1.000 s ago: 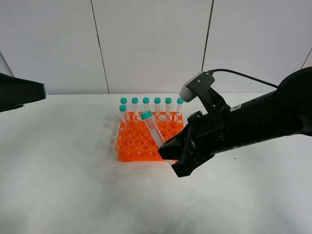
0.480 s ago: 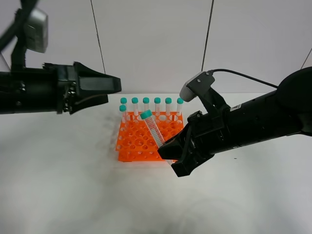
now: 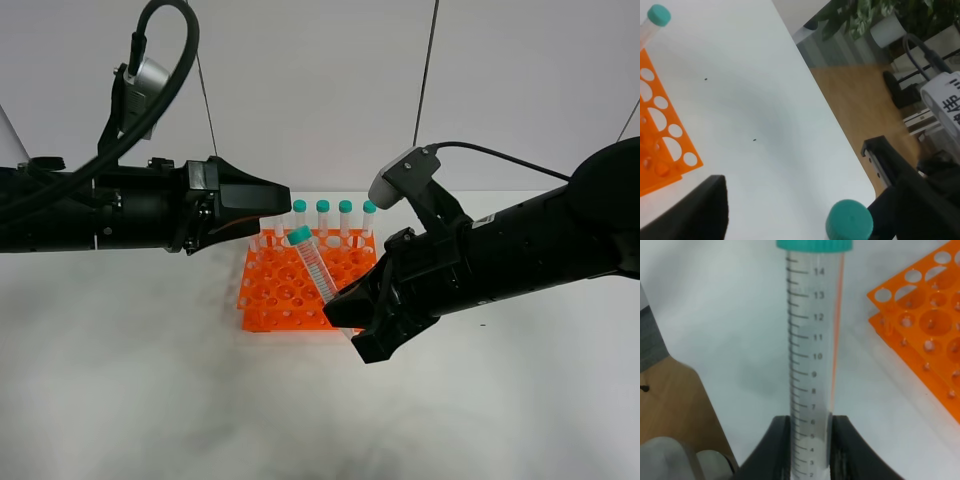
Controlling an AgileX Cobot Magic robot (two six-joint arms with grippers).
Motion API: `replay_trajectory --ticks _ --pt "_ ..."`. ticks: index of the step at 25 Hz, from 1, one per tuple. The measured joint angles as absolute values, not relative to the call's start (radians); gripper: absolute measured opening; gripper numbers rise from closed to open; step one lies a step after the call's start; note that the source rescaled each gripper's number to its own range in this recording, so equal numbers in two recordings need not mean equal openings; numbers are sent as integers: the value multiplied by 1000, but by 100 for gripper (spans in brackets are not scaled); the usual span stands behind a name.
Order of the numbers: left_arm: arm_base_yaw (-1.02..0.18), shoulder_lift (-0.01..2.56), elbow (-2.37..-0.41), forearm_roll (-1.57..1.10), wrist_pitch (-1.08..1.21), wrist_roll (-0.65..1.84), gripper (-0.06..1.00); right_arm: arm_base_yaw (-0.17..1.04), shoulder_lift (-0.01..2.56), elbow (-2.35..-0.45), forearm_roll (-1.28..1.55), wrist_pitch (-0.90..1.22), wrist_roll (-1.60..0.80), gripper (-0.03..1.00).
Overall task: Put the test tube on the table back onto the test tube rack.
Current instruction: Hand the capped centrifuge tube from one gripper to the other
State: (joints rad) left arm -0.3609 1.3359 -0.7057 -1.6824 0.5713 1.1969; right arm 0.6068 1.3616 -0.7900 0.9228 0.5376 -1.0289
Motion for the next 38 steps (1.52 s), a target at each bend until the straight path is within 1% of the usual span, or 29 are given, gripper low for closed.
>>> replay_trajectory --ticks 17,22,29,31,33,38 --pt "-484 1338 -706 -1721 525 1217 92 607 1362 -790 955 541 -1029 2" --pt "-522 1338 -706 -1722 488 1217 92 607 1362 -790 957 576 -1029 2" --pt "-536 1338 -706 -1722 480 1217 92 607 1362 -790 957 592 -1016 2" --pt "-536 1338 -706 -1722 480 1218 91 607 1362 -790 957 592 -1009 2" --pt "-536 1338 -706 -1723 480 1218 87 607 1362 -790 957 592 -999 2" --pt "-536 1338 -706 -1723 479 1219 71 607 1362 -790 958 590 -967 2"
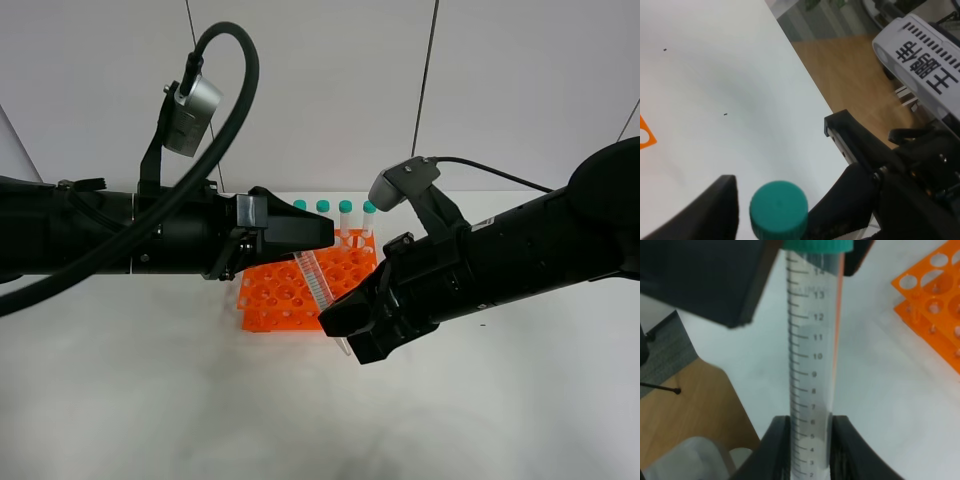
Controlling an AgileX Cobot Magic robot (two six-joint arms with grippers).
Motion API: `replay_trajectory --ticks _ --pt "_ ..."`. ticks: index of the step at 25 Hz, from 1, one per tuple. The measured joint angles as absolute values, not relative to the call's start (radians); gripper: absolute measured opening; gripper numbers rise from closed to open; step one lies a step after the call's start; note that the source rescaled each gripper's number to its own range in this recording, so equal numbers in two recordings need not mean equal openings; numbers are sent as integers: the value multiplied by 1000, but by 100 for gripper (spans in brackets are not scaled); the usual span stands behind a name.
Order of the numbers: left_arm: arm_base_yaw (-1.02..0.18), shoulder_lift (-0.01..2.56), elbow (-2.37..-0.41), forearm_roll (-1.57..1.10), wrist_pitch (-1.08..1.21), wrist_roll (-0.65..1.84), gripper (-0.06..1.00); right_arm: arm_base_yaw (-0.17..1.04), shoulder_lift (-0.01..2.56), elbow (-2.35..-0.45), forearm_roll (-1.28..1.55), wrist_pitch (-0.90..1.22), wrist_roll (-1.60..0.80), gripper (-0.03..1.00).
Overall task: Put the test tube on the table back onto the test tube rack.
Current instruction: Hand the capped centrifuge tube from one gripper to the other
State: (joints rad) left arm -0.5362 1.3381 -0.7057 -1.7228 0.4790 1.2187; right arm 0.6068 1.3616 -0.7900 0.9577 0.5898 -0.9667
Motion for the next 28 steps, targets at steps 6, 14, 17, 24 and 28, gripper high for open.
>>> replay_trajectory --ticks 6,14,17,24,28 --pt "-536 1338 -706 -1723 479 1219 65 607 1362 -790 958 589 -963 2" --pt "-536 1338 -706 -1723 479 1220 55 607 1362 -790 960 589 -963 2" --pt "-536 1338 -706 -1723 469 1220 37 607 1362 -790 963 589 -964 2" --pt "-536 1338 -704 -1724 466 1220 22 607 1362 -790 966 589 -967 2" --pt "-536 1338 -698 -1729 466 1220 6 607 1362 -790 966 592 -967 2"
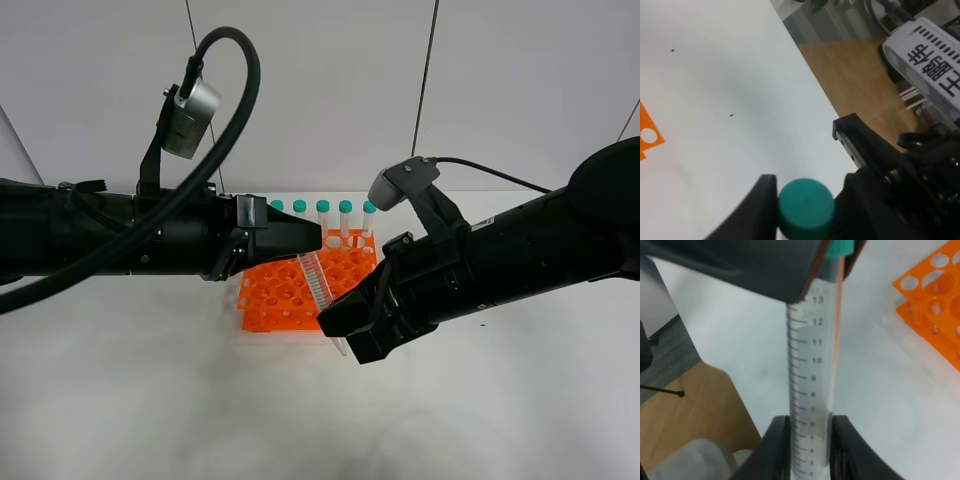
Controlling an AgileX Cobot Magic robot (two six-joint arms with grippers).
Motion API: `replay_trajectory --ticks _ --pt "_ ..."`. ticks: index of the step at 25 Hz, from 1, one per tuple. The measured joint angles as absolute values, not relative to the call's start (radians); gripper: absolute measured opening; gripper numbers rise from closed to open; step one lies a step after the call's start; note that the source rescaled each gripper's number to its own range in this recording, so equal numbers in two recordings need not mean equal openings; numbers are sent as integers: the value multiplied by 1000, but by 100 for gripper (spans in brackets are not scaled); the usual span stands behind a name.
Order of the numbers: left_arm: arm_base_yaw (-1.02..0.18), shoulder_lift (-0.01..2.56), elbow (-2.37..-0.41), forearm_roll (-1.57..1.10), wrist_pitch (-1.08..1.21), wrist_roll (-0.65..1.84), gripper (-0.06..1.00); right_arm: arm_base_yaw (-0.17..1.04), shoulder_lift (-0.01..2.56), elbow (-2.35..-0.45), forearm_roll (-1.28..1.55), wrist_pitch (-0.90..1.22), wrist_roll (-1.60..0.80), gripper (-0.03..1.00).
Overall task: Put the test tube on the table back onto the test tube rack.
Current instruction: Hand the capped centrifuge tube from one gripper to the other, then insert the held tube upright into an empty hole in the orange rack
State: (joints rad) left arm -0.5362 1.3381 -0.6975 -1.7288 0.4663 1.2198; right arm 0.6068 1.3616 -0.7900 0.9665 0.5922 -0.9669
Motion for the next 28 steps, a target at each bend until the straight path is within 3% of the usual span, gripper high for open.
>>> replay_trajectory --ticks 1,12,13,16,18,22,28 --pt "-536 1338 -696 -1728 466 1220 0 607 1362 -790 966 594 -967 2" --pt "-536 1338 -696 -1728 465 1220 0 607 1362 -790 966 591 -969 5" --pt "-536 1338 -696 -1728 470 1220 0 607 1362 -790 966 585 -970 15" --pt "-536 1338 -696 -1728 470 1220 0 607 1362 -790 967 570 -983 67" --pt "-536 1338 -696 -1728 470 1220 0 607 1362 -790 967 566 -998 88" --pt "-536 1338 -695 -1728 470 1220 0 607 1362 -790 967 574 -1001 98" --pt "-536 1338 -695 -1728 470 1220 0 607 1363 -869 948 737 -971 99"
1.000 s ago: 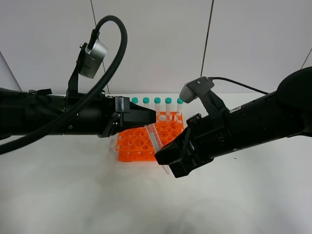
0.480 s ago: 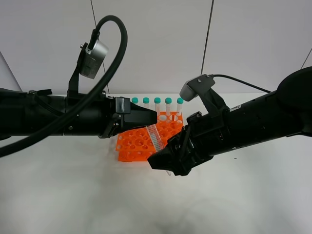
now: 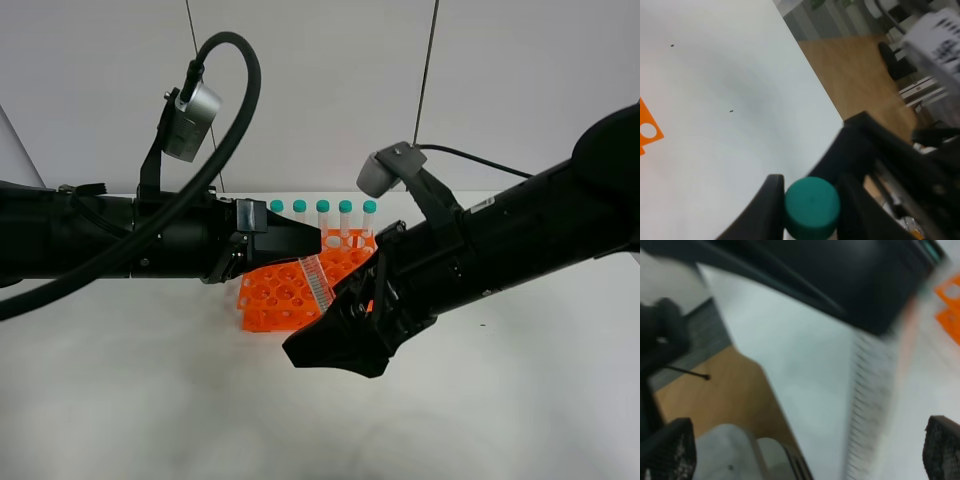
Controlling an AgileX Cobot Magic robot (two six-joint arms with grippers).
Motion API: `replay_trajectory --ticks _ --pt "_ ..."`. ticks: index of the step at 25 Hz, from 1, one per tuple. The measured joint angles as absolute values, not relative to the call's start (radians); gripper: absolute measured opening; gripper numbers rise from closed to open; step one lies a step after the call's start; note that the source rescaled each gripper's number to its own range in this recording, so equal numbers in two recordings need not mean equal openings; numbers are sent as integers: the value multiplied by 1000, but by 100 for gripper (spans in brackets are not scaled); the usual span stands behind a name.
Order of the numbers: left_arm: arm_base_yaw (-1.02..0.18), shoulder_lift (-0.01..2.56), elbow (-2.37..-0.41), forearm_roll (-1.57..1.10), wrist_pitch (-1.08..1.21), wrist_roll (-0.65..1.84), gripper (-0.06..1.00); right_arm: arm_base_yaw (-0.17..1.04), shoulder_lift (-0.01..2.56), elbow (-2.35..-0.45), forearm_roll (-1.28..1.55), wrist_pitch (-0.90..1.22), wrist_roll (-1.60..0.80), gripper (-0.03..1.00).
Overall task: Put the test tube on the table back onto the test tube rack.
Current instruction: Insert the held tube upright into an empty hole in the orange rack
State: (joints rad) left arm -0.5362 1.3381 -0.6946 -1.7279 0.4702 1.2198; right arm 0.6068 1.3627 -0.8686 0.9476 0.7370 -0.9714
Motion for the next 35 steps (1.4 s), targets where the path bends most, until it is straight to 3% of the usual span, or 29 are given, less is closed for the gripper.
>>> replay_trajectory --ticks 8,15,21,27,35 --pt "-536 1338 -695 -1728 470 1220 0 607 1363 -1095 550 945 -581 99" --pt "-536 1338 -695 -1728 470 1220 0 607 1363 -1215 456 1125 -504 99" --pt "-536 1338 -695 -1728 470 1220 0 589 1363 -1225 176 1149 -340 99" --pt "-536 1338 -695 -1728 470 1220 0 437 1363 -1225 126 1098 -252 99" --pt "-536 1338 -695 -1728 470 1220 0 132 1363 -1225 115 1070 -223 98"
